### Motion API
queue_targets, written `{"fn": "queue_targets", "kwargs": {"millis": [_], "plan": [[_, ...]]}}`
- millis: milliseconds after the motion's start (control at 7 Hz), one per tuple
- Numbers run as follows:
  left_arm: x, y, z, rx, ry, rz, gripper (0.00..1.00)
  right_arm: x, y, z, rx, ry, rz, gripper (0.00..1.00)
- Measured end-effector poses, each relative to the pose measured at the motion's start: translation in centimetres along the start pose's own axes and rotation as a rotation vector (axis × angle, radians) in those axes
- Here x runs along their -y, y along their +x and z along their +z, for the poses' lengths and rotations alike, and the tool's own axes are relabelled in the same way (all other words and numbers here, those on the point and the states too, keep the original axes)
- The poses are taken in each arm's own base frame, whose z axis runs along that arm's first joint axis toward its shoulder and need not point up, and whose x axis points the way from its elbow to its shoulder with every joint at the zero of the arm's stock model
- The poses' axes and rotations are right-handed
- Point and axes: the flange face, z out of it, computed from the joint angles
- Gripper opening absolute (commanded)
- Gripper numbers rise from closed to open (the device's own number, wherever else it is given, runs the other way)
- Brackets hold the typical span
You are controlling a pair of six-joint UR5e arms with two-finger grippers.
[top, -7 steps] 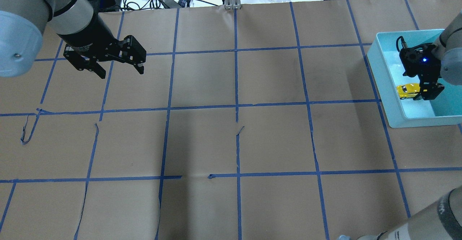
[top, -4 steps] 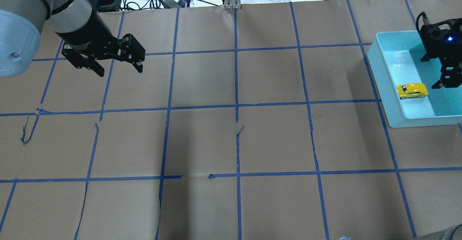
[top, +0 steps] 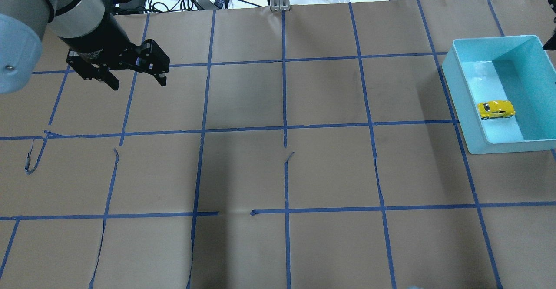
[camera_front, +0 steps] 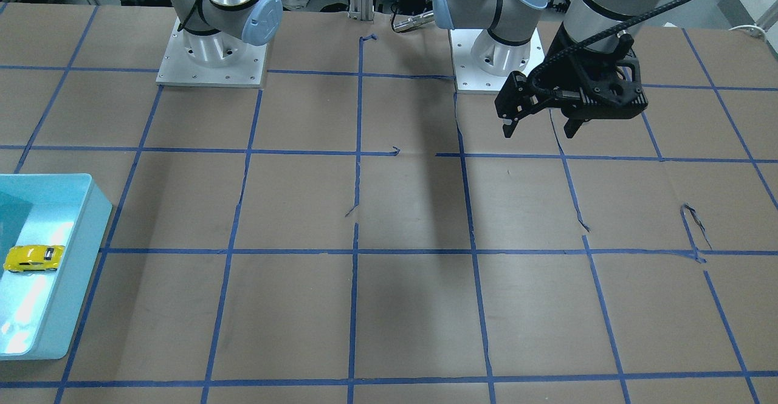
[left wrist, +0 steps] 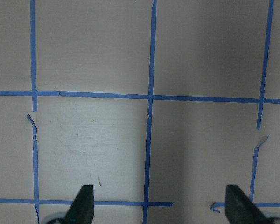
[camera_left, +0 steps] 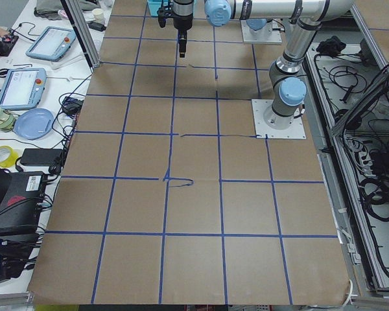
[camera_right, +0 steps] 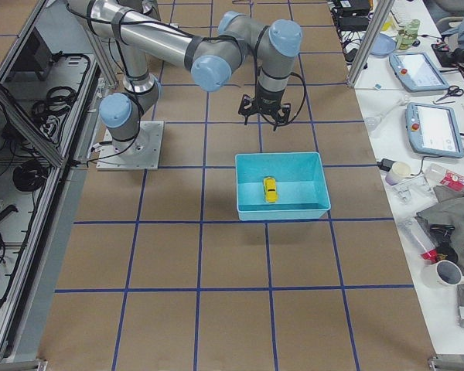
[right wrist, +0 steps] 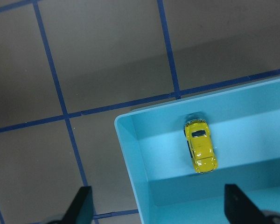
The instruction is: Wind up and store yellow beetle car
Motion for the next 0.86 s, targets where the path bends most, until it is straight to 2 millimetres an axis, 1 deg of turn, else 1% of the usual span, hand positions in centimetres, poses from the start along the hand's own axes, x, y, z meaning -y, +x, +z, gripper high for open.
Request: {"fn": "queue_targets", "kwargs": {"millis": [143, 286, 429, 714, 857], "plan": [[0.0, -0.1, -0.1, 0.006, 0.001, 0.018, 1.0, 1.7, -0.6, -0.9, -0.006, -0.002, 0.077, 1.0], [-0.1, -0.2, -0.1, 0.017, 0.002, 0.03, 1.0, 3.8, -1.2, -1.9, -0.021, -0.004, 0.184, 1.0], [-0.1, -0.5, -0.2, 0.04, 0.001, 0.059, 1.0, 6.7, -1.9, -2.7, -0.038, -0.004, 0.288, 1.0], [-0.2, -0.9, -0.1, 0.07, -0.004, 0.113, 1.0, 13.7, -3.9, -3.9, -0.065, 0.012, 0.478, 1.0], [-0.2, -0.9, -0.2, 0.07, -0.004, 0.118, 1.0, 17.5, -5.3, -4.3, -0.071, 0.036, 0.586, 1.0]]}}
